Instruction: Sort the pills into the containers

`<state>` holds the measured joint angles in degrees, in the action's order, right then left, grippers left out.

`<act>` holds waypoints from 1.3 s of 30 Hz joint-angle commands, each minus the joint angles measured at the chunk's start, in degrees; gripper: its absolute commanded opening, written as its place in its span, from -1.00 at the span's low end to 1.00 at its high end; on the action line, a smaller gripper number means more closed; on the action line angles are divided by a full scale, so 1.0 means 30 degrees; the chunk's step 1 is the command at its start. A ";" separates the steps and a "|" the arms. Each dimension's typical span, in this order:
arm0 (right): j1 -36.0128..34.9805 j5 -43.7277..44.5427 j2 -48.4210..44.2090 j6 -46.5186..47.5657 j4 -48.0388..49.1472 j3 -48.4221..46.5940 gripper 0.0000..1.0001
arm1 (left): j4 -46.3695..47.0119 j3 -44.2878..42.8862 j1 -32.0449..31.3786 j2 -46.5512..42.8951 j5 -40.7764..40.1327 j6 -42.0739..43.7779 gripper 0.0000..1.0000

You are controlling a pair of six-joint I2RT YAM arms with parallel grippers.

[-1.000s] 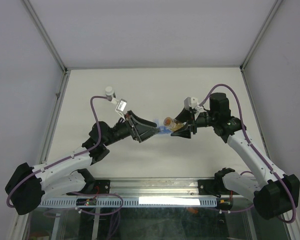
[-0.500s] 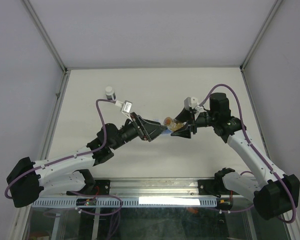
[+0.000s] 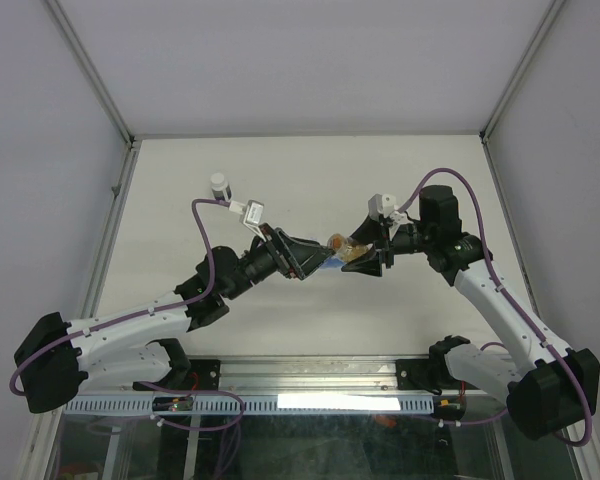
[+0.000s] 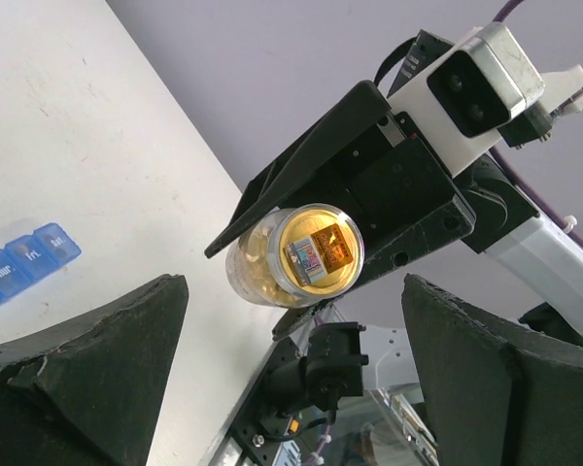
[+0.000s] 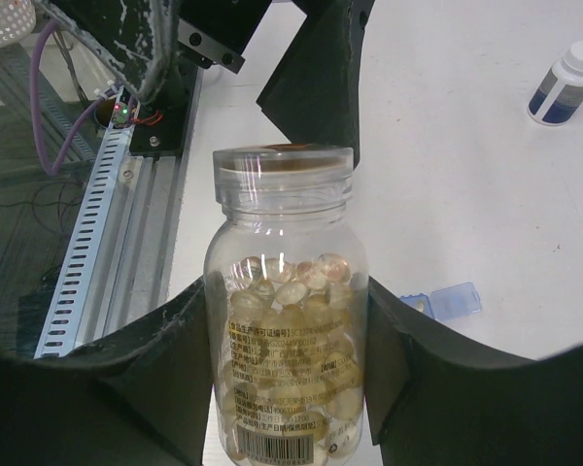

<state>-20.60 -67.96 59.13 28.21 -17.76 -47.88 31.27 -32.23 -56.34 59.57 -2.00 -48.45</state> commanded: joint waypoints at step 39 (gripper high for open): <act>0.0095 0.0482 -0.0282 0.0237 0.1071 0.0004 -1.00 | -0.8783 -0.7364 -0.4461 0.2262 -0.9570 0.1326 0.31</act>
<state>-20.53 -66.39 59.13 28.38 -17.37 -47.88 4.14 -51.62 -69.08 66.85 -29.15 -46.46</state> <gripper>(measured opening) 0.550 0.668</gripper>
